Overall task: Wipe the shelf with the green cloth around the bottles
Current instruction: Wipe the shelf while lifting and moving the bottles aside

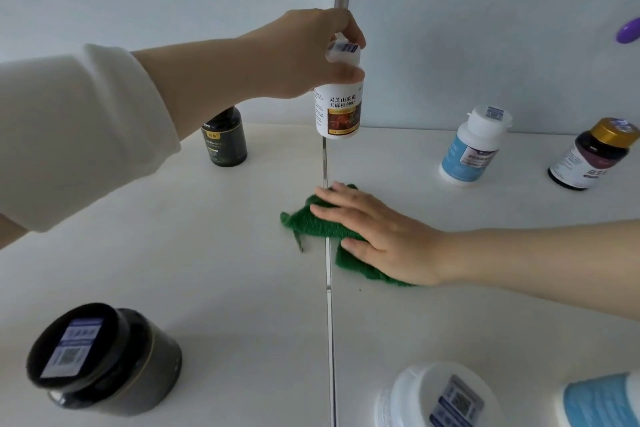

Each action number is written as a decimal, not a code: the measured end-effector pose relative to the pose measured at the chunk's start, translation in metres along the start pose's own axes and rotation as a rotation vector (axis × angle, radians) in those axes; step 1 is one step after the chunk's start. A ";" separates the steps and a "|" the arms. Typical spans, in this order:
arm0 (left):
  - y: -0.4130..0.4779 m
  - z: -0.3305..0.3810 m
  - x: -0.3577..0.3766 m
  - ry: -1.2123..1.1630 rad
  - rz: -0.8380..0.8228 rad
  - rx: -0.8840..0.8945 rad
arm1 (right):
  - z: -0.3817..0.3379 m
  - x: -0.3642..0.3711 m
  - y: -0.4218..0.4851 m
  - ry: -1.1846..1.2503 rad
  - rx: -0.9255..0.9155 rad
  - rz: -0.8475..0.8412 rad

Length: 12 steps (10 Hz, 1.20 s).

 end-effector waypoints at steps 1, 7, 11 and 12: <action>-0.012 0.005 0.008 0.022 -0.040 0.020 | -0.006 0.003 -0.023 -0.017 -0.095 -0.111; -0.001 0.012 0.075 0.068 -0.175 0.018 | -0.009 -0.009 -0.043 -0.132 -0.142 -0.434; -0.145 0.096 0.018 -0.306 -0.081 0.139 | -0.015 -0.008 -0.044 -0.333 -0.140 -0.371; -0.193 0.100 0.036 -0.223 -0.202 0.138 | -0.005 -0.001 -0.039 -0.333 -0.074 -0.324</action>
Point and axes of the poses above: each hand's wrist, its own y-axis towards the middle knuckle, its own x-axis out of the palm, z = x × y, the point moved 2 cm from there along y, towards the middle knuckle, and after that the axes turned 3 degrees about z, right-handed, at the moved point
